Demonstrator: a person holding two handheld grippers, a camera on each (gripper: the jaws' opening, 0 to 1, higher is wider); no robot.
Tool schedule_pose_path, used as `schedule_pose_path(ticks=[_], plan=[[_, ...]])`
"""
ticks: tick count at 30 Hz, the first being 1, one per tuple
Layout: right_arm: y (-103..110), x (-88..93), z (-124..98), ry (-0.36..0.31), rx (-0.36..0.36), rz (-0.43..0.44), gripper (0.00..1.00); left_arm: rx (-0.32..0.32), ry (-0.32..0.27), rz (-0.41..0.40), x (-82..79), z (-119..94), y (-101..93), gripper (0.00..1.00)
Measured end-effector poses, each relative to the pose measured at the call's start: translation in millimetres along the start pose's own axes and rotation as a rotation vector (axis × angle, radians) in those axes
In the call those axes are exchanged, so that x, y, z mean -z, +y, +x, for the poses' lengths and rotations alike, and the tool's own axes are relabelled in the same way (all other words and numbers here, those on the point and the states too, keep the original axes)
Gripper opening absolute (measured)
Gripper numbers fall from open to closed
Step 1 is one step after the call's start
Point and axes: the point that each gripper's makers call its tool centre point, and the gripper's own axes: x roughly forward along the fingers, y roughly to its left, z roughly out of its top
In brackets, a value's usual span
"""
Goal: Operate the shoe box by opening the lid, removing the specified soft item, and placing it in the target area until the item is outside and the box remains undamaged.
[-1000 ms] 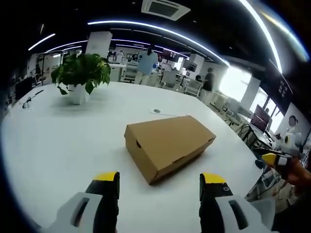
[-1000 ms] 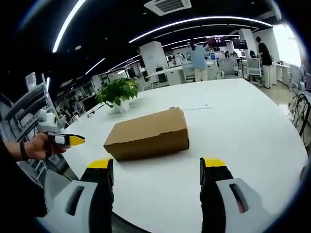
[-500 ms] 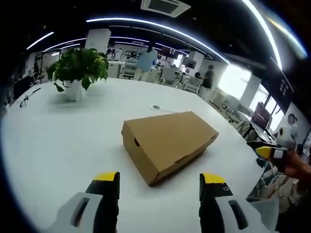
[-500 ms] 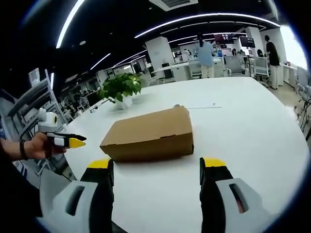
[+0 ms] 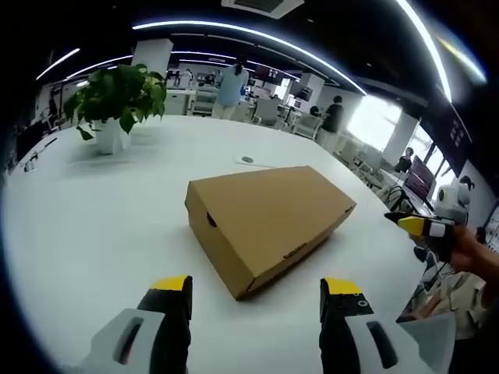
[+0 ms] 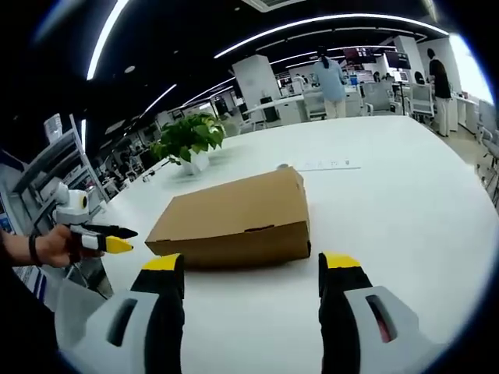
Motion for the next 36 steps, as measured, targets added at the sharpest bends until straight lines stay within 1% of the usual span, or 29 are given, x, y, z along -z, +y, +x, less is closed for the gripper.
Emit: schedule_pose_path(ticks=[5,9,15,20,26,28,29,30,31,33,35,36], plan=[[-8.9,-1.7,22.2,0.023,-0.004,0.010,0.66,0.008,0.017,0.011,1.5,11.7,1.4,0.67],[-20.5,-7.8,39.6,0.022,0.000,0.042,0.65,0.012,0.024,0.008,0.2,19.6,4.1,0.67],[-31.2,-12.0,58.0,0.037,0.009,0.056,0.64,0.023,0.037,0.007,-1.1,31.7,7.2,0.67],[-33.5,-12.2,71.6,0.049,0.012,0.076,0.63,0.036,0.049,0.011,-0.4,44.6,11.3,0.67],[-33.1,-9.7,84.7,0.069,0.012,0.079,0.62,0.042,0.052,0.007,-1.6,49.2,10.8,0.65],[-33.6,-8.9,88.3,0.075,0.017,0.085,0.58,0.045,0.055,0.008,-1.5,50.9,10.0,0.64],[-31.5,-9.3,89.6,0.072,0.013,0.092,0.54,0.047,0.054,0.008,-2.4,52.5,10.2,0.64],[-36.8,-10.4,90.7,0.061,0.051,0.081,0.51,0.052,0.053,0.013,-3.9,54.7,9.7,0.64],[-34.5,-8.2,91.4,0.076,0.045,0.068,0.51,0.054,0.055,0.021,-3.1,54.9,8.5,0.63],[-32.1,-7.6,91.4,0.078,0.051,0.063,0.51,0.060,0.059,0.031,-2.6,56.0,8.0,0.62],[-34.8,-6.8,92.3,0.079,0.071,0.048,0.49,0.074,0.061,0.039,-2.9,57.3,5.2,0.59],[-35.5,-5.7,91.3,0.084,0.091,0.015,0.48,0.078,0.062,0.042,-2.8,58.2,3.5,0.59]])
